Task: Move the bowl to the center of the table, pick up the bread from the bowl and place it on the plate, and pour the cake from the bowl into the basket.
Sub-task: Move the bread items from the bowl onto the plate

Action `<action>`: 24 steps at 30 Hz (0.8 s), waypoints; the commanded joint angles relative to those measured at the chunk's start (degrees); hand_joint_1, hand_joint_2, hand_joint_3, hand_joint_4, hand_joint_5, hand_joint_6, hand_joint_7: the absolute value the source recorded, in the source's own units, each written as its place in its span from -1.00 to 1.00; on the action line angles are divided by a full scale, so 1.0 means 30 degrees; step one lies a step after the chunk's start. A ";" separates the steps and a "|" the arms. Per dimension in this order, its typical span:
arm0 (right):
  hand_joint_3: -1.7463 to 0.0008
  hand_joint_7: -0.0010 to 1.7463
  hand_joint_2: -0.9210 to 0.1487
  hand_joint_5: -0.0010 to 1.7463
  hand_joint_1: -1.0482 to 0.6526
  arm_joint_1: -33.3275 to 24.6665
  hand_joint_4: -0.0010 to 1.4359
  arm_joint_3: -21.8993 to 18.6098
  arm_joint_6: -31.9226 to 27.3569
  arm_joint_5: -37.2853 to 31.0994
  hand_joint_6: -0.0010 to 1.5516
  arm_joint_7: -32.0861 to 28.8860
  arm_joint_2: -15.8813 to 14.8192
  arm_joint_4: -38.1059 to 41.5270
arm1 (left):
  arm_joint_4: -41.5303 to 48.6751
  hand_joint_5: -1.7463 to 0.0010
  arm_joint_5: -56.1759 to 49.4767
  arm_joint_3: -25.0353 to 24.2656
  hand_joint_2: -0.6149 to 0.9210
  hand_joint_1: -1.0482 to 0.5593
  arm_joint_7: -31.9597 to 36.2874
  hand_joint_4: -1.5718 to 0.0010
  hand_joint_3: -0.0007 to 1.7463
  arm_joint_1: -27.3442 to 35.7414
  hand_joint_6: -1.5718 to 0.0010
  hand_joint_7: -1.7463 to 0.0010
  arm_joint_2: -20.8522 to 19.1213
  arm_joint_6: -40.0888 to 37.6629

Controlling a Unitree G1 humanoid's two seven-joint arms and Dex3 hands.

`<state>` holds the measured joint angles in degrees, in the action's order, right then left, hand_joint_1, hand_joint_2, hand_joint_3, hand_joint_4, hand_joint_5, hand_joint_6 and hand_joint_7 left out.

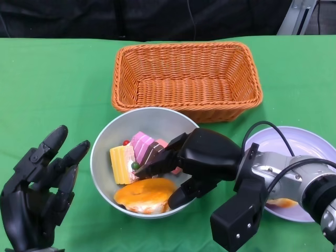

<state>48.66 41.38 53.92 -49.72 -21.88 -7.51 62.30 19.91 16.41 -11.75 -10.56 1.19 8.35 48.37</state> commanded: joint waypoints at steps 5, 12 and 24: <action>0.98 -0.99 -1.00 -1.00 -0.84 0.0225 0.08 0.0294 0.0426 -0.0131 -0.15 0.0225 0.0077 0.0577 | 0.0290 1.00 0.0152 -0.0173 1.00 -0.47 -0.0132 -0.22 -0.81 0.0113 -0.07 1.00 -0.0292 0.0488; 1.00 -0.97 -0.95 -1.00 -0.77 0.0275 0.05 0.0347 0.0583 -0.0104 -0.05 0.0461 0.0222 0.0918 | 0.0586 1.00 0.0172 -0.0103 1.00 -0.45 -0.0215 -0.22 -0.81 0.0127 -0.07 1.00 -0.0181 0.0846; 1.00 -0.95 -0.89 -0.99 -0.64 0.0226 0.05 0.0323 0.0154 0.0064 0.13 0.0872 0.0493 0.1013 | 0.0843 1.00 0.0425 -0.0098 1.00 -0.45 -0.0346 -0.22 -0.81 0.0060 -0.08 0.99 -0.0144 0.0941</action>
<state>49.31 41.52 54.59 -48.85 -20.46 -6.10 64.65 21.88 17.70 -11.73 -11.41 1.19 8.37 50.01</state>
